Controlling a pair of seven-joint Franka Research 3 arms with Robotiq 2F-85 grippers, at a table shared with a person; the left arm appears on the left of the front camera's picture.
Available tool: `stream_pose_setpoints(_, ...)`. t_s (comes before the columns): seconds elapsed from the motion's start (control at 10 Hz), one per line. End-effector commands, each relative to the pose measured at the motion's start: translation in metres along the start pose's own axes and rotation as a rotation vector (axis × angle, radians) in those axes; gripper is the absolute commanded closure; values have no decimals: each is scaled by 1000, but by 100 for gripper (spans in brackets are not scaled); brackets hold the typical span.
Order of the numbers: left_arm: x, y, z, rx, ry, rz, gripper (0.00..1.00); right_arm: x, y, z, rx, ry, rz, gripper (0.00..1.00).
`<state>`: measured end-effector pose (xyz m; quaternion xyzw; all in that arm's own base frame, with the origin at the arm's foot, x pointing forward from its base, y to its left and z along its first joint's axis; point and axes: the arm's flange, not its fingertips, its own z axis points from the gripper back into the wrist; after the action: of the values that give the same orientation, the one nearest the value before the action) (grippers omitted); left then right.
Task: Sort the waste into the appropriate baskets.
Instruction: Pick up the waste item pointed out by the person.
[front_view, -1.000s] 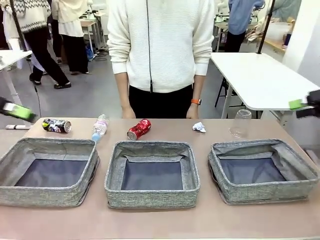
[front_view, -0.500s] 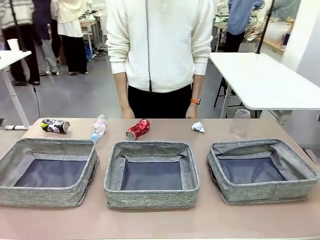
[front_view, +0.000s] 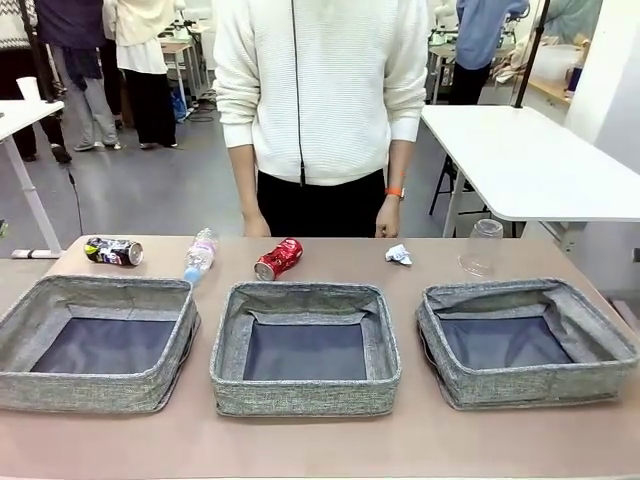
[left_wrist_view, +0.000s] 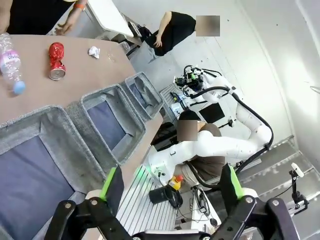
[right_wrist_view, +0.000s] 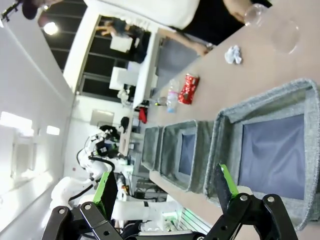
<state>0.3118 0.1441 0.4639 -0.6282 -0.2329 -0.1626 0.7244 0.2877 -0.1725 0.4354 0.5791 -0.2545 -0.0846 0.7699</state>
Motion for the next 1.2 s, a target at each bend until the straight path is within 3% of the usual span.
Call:
stream_pose_setpoints(0.0, 1, 3, 0, -16, -19, -23, 0, 4, 3, 1, 19, -28, 31, 0)
stream_pose_setpoints(1.1, 1, 3, 0, -16, -19, -23, 0, -1, 3, 2, 1, -16, 1, 0)
